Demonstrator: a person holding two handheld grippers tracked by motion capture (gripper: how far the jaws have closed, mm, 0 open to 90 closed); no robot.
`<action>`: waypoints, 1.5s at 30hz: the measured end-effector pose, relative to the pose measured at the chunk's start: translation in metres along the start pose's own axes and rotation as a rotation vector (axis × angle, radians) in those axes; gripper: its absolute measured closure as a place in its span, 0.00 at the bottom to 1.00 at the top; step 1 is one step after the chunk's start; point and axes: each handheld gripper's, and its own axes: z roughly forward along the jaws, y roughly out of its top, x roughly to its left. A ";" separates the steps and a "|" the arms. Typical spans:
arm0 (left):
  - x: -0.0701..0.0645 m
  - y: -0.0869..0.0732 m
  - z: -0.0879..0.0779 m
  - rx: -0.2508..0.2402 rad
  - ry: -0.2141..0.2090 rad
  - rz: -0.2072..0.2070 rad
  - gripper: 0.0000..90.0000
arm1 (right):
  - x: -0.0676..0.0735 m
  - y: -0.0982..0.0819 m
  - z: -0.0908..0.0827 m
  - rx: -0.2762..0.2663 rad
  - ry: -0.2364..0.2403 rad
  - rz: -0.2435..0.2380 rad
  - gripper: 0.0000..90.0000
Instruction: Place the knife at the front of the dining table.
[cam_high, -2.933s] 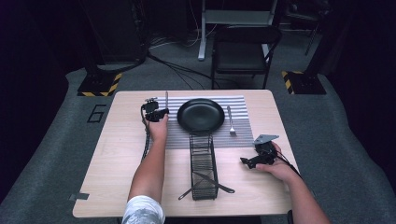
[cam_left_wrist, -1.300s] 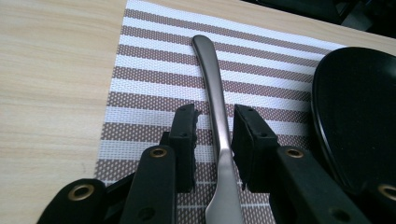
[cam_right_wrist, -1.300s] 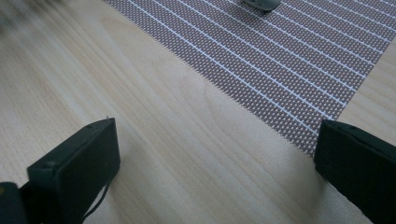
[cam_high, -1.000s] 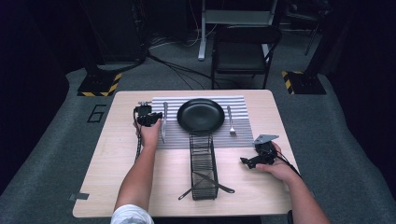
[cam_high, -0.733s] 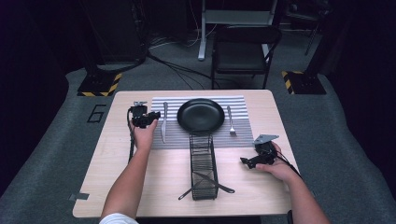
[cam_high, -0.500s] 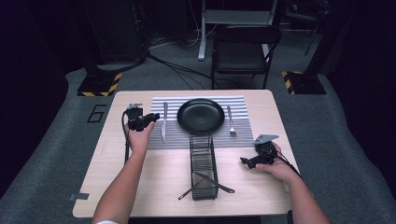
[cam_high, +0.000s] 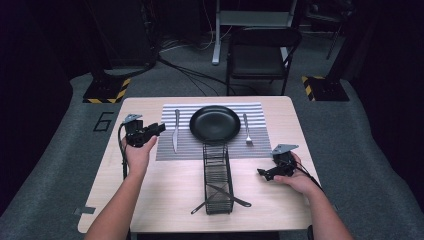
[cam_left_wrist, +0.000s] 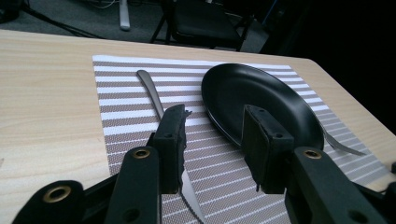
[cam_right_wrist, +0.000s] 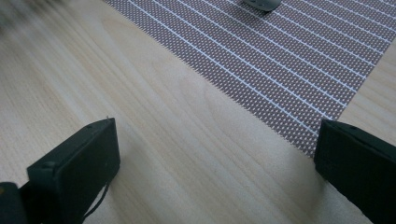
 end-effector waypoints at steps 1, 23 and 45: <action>-0.001 0.001 -0.003 -0.004 -0.004 0.007 0.65 | 0.000 0.000 0.000 0.000 0.000 0.000 0.00; -0.028 -0.038 -0.033 0.033 -0.052 0.134 0.60 | 0.000 0.000 0.000 0.000 -0.002 -0.001 0.00; -0.007 -0.101 -0.019 0.186 0.031 0.188 0.52 | 0.000 0.000 0.000 0.000 -0.002 -0.001 0.00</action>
